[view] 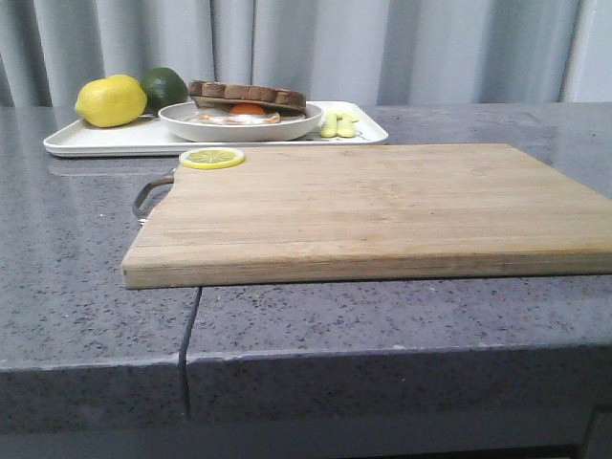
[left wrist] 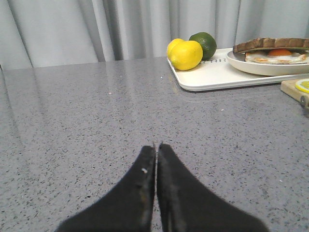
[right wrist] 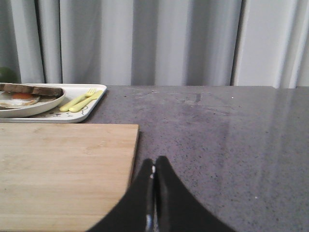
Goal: Place bread and move sandwich to tray
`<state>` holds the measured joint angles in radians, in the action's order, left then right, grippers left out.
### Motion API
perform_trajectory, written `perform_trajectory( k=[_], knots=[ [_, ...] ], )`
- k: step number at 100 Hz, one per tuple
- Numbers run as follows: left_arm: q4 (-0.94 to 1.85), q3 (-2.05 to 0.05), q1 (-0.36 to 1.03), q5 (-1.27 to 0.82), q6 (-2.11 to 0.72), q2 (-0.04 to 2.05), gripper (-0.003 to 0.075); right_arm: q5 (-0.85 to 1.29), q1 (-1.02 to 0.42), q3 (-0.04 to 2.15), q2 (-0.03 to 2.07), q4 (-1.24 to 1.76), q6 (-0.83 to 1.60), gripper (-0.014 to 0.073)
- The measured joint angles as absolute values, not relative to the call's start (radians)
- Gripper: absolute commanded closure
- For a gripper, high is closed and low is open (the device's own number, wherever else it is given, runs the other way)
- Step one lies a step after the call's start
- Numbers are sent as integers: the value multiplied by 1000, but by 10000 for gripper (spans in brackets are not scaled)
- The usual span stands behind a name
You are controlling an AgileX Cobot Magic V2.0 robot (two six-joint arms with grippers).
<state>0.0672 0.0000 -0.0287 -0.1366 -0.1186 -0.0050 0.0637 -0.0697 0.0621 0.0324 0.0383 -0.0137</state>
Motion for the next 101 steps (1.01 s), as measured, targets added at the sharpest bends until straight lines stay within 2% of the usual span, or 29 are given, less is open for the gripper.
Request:
perform_trajectory(
  k=[21, 101],
  knots=[
    [67, 0, -29, -137, -119, -5, 740, 64, -69, -24, -10, -28, -102, 662],
    [69, 0, -29, -137, -119, -5, 740, 55, -69, -28, -10, -30, -109, 662]
  ],
)
